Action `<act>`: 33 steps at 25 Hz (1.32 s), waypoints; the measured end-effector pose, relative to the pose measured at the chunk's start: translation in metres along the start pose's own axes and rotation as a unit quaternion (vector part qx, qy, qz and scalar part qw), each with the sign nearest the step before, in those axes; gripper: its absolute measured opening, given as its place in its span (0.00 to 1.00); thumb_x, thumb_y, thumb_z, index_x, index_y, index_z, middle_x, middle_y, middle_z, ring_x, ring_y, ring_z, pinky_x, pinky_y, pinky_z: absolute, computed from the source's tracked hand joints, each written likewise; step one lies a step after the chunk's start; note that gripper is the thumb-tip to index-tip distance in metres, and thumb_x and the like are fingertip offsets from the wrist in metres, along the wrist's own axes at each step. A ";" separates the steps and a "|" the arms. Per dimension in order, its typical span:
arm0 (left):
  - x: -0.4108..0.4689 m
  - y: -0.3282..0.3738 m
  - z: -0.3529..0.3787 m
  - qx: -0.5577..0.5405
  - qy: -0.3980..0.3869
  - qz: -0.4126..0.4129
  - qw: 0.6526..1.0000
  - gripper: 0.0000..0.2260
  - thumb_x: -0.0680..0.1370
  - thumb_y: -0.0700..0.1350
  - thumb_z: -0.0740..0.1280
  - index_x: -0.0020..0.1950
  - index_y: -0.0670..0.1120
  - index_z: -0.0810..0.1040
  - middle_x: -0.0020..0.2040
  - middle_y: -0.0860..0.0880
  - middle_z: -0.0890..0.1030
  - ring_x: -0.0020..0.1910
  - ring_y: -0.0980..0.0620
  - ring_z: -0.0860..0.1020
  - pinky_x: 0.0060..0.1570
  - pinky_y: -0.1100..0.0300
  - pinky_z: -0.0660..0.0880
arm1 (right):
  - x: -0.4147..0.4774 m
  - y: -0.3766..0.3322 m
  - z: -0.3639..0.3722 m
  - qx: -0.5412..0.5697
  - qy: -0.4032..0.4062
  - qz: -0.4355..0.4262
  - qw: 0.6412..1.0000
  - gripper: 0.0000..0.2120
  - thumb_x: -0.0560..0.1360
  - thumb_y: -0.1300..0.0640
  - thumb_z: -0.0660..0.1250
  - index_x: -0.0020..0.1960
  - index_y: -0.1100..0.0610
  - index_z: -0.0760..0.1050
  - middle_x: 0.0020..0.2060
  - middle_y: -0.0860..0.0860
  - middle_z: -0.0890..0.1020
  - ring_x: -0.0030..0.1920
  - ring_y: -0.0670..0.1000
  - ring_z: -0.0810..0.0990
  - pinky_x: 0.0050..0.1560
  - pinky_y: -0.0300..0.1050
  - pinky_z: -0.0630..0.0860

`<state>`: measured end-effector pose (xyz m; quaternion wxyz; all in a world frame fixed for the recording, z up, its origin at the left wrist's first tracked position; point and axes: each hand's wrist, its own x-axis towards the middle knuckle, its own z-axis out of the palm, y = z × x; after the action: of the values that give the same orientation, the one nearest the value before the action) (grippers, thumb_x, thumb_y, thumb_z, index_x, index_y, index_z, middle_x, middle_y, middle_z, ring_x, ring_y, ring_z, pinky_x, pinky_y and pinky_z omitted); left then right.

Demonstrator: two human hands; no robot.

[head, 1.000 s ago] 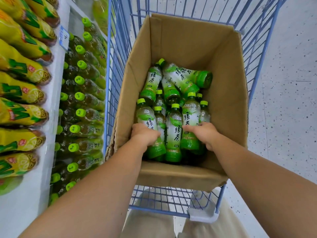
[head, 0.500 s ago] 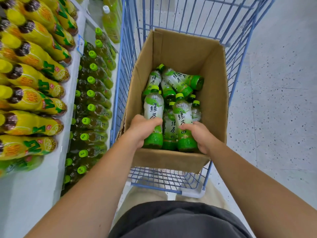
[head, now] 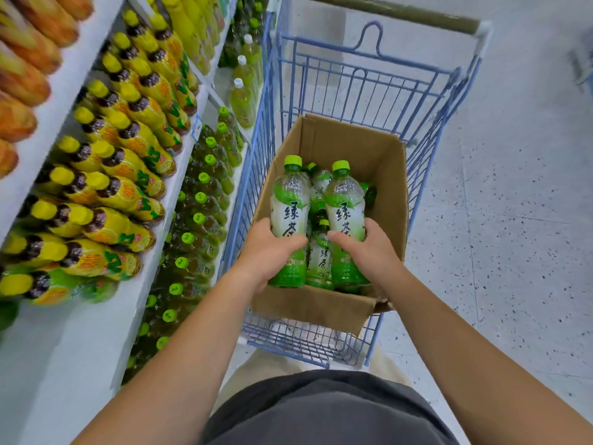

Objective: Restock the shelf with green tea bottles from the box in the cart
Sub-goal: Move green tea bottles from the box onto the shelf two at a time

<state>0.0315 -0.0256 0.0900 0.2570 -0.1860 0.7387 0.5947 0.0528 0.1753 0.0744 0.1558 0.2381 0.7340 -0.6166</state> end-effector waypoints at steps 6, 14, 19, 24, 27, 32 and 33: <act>-0.056 -0.006 -0.003 -0.021 0.094 0.021 0.995 0.16 0.67 0.47 0.76 0.53 0.53 0.81 0.42 0.56 0.86 0.41 0.56 0.85 0.37 0.58 0.81 | -0.027 -0.017 0.000 -0.021 -0.088 -0.071 0.993 0.28 0.64 0.37 0.75 0.62 0.41 0.73 0.50 0.40 0.85 0.50 0.45 0.85 0.54 0.56 0.83; -0.164 -0.039 0.011 -0.091 0.268 0.039 0.958 0.15 0.62 0.49 0.77 0.48 0.53 0.81 0.38 0.61 0.85 0.33 0.63 0.82 0.27 0.70 0.74 | -0.070 -0.038 0.001 -0.101 -0.232 -0.164 0.954 0.21 0.64 0.39 0.73 0.56 0.40 0.75 0.44 0.34 0.83 0.41 0.38 0.83 0.37 0.38 0.78; -0.231 -0.077 0.014 -0.149 0.381 0.014 0.912 0.13 0.67 0.44 0.78 0.49 0.52 0.80 0.38 0.60 0.84 0.33 0.61 0.82 0.27 0.68 0.75 | -0.107 -0.038 0.032 -0.167 -0.320 -0.191 0.913 0.21 0.61 0.38 0.73 0.53 0.38 0.76 0.44 0.35 0.84 0.42 0.37 0.83 0.38 0.39 0.79; -0.299 -0.125 0.001 -0.190 0.481 -0.021 0.856 0.15 0.66 0.46 0.78 0.51 0.52 0.80 0.41 0.55 0.85 0.37 0.58 0.83 0.32 0.64 0.77 | -0.153 -0.022 0.083 -0.228 -0.394 -0.205 0.866 0.20 0.61 0.37 0.73 0.51 0.38 0.78 0.43 0.39 0.85 0.43 0.43 0.85 0.43 0.49 0.81; -0.339 -0.155 -0.013 -0.208 0.523 -0.021 0.826 0.12 0.66 0.46 0.78 0.48 0.52 0.81 0.38 0.60 0.84 0.34 0.63 0.82 0.27 0.70 0.73 | -0.189 -0.013 0.119 -0.247 -0.435 -0.225 0.836 0.22 0.60 0.39 0.74 0.52 0.43 0.77 0.43 0.40 0.85 0.40 0.38 0.83 0.37 0.42 0.78; -0.394 -0.214 -0.051 -0.217 0.558 -0.044 0.800 0.14 0.67 0.47 0.79 0.49 0.52 0.81 0.40 0.56 0.85 0.38 0.59 0.83 0.34 0.64 0.78 | -0.244 0.015 0.184 -0.277 -0.467 -0.253 0.800 0.16 0.67 0.56 0.78 0.51 0.46 0.77 0.42 0.41 0.84 0.39 0.35 0.82 0.31 0.29 0.74; -0.402 -0.226 -0.061 -0.218 0.559 -0.053 0.798 0.14 0.67 0.47 0.79 0.50 0.51 0.81 0.41 0.54 0.85 0.39 0.58 0.83 0.36 0.62 0.79 | -0.255 0.022 0.198 -0.288 -0.467 -0.251 0.797 0.16 0.68 0.56 0.78 0.51 0.47 0.76 0.42 0.42 0.84 0.39 0.36 0.82 0.31 0.29 0.74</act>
<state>0.4741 -0.1477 0.1644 -0.2171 -0.5761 0.5939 0.5180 0.2652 -0.0555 0.1515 0.3808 -0.3274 0.7498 -0.4308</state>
